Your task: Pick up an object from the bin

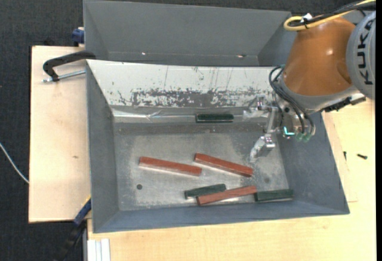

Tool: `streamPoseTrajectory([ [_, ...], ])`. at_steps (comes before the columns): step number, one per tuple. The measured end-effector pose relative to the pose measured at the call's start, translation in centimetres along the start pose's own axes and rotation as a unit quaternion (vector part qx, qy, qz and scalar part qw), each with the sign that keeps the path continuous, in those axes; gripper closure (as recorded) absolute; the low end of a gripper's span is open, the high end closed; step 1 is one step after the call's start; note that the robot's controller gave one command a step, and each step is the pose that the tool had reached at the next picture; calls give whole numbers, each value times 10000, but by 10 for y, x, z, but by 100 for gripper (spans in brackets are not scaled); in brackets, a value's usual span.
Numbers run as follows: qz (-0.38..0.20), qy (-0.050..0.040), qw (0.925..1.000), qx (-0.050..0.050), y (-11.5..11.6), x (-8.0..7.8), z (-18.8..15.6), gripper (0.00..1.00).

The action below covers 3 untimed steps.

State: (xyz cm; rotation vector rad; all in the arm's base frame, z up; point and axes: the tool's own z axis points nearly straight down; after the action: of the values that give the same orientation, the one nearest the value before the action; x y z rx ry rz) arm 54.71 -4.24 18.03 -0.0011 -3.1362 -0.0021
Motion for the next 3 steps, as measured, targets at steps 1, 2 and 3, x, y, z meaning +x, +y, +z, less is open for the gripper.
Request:
streamPoseTrajectory([
  [1, -5, -35, 10000, 3, 0, -2, -3, 0],
  [2, -1, -51, 10000, 4, 1, -2, -2, 0],
  [3, -120, 13, 9999, 4, 35, -6, 35, 0],
])
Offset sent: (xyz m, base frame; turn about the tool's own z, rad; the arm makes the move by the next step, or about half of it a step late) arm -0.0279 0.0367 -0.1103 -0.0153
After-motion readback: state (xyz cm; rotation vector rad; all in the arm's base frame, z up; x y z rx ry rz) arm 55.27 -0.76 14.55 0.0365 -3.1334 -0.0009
